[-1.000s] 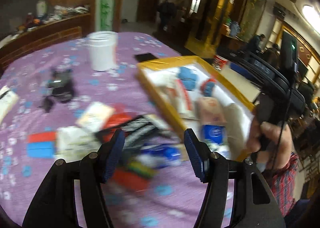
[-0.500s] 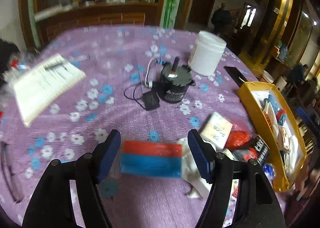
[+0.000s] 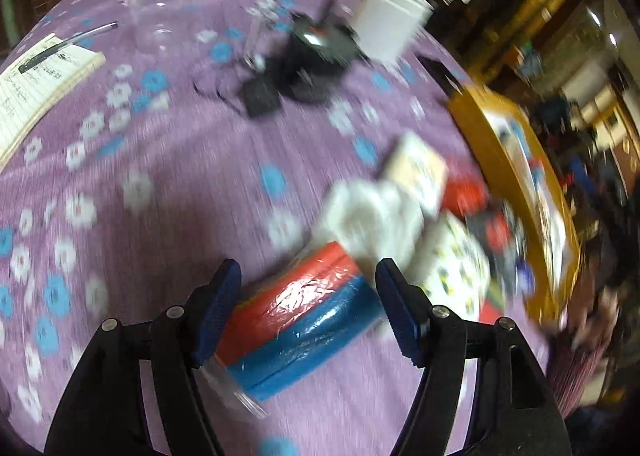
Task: Organize soft objects
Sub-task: 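Move both tools back over the table toward the sponge pack, then grasp the red-and-blue sponge pack with the left gripper while the right grasps the white printed tissue pack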
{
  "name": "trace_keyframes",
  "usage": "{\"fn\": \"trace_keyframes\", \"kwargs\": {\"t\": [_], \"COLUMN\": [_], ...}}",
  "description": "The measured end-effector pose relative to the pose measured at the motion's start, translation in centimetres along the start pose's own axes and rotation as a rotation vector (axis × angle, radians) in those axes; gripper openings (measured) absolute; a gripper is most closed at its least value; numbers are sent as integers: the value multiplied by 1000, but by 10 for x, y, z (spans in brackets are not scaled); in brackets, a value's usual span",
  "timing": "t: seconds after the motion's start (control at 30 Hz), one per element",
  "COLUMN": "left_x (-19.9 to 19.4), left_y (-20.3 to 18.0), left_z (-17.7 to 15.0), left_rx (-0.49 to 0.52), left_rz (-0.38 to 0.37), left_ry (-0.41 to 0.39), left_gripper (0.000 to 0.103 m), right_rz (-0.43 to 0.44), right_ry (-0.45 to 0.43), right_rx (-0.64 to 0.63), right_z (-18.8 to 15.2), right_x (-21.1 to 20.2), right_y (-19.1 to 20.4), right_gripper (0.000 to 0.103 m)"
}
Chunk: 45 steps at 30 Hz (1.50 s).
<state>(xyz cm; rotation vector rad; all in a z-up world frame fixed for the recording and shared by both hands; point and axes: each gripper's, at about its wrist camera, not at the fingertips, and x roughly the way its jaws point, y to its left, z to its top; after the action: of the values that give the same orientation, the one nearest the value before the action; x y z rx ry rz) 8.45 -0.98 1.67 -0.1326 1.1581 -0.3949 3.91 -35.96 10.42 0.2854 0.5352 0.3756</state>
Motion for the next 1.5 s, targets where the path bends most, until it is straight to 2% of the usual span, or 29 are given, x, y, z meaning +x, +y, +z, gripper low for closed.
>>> {"fn": "trace_keyframes", "kwargs": {"t": [0.17, 0.3, 0.43, 0.47, 0.5, 0.53, 0.6, 0.73, 0.77, 0.83, 0.93, 1.03, 1.13, 1.3, 1.33, 1.4, 1.43, 1.47, 1.5], "left_x": [-9, -9, -7, -9, -11, -13, -21, -33, -41, -47, -54, -61, -66, -67, -67, -66, -65, -65, -63], "left_y": [-31, -47, -43, -41, -39, -37, -33, -27, -24, -18, -10, -1, 8, 11, 10, 8, 8, 7, 6], "left_z": [-47, -66, -58, -54, -52, -51, -51, -54, -55, -51, -46, -45, -45, -46, -46, -46, -47, -47, -47], "left_rx": [156, 206, 141, 114, 88, 69, 25, 5, 0, -22, -67, -100, -136, -139, -135, -130, -128, -126, -120], "left_rz": [99, 170, 245, 283, 293, 289, 298, 285, 279, 283, 306, 357, 341, 342, 346, 353, 351, 351, 350], "left_ry": [-6, -48, -77, -91, -108, -129, -226, -321, -365, -402, -446, -484, -495, -494, -496, -494, -490, -488, -484], "left_gripper": [69, 69, 65, 51, 44, 44, 44, 44, 44, 44, 44, 44, 44, 44, 44, 44, 44, 44, 44], "right_rz": [7, 6, 14, 18, 23, 30, 45, 94, 121, 146, 182, 146, 113, 24, 9, -80, -90, -95, -105], "right_ry": [-4, -4, 6, 5, 4, 4, 3, 34, 52, 89, 196, 356, 459, 505, 516, 529, 527, 512, 487], "right_rx": [-8, -20, -33, -41, -47, -55, -65, -41, -44, -70, -118, -145, -140, -164, -189, -273, -303, -330, -361], "right_z": [0, -1, -3, -4, -4, -4, -5, -11, -14, -21, -42, -69, -86, -90, -93, -100, -105, -109, -110], "right_x": [-1, -1, 0, 0, 0, 0, 0, 1, 0, 1, 15, 46, 73, 99, 105, 115, 119, 118, 116], "right_y": [3, 6, 10, 12, 14, 16, 20, 32, 42, 63, 103, 135, 145, 159, 164, 175, 180, 182, 183], "right_gripper": [82, 82, 82, 82, 82, 82, 82, 83, 84, 84, 83, 83, 83, 83, 83, 83, 83, 81, 73]}}
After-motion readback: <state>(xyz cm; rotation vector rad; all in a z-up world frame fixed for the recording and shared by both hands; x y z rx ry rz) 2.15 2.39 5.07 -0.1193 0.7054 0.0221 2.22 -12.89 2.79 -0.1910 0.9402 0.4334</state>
